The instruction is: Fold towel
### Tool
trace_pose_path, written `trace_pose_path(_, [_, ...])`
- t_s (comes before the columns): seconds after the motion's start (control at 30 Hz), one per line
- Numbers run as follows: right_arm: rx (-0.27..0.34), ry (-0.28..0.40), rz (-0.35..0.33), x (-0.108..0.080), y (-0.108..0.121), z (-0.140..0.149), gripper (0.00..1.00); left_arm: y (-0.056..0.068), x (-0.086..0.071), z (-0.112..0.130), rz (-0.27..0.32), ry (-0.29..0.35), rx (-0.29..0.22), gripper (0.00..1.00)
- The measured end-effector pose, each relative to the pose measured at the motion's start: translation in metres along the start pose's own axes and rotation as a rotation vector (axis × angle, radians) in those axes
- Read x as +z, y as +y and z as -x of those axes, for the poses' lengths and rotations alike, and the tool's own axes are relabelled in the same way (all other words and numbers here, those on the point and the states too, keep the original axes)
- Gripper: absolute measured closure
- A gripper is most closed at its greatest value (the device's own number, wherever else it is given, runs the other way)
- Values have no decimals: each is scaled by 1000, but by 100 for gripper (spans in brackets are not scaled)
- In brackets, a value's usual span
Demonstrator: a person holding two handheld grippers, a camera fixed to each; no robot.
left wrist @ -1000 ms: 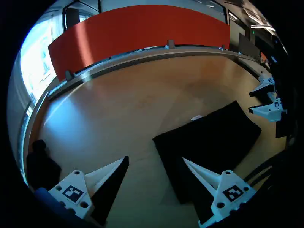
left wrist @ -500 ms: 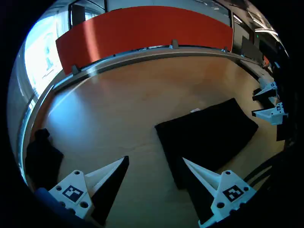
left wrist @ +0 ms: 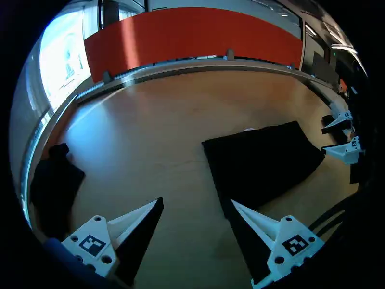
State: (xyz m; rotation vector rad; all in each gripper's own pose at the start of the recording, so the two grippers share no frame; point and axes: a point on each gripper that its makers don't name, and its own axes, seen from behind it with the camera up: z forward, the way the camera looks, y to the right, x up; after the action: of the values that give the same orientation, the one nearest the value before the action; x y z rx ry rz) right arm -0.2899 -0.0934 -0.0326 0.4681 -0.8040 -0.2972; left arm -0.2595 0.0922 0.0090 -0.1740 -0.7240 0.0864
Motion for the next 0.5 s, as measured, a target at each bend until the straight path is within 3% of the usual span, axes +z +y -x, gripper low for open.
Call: trace_pose_path(0.5, [-94, -23, -91, -2, -6, 1, 8, -19, -30, 29, -57, -3, -65, 7])
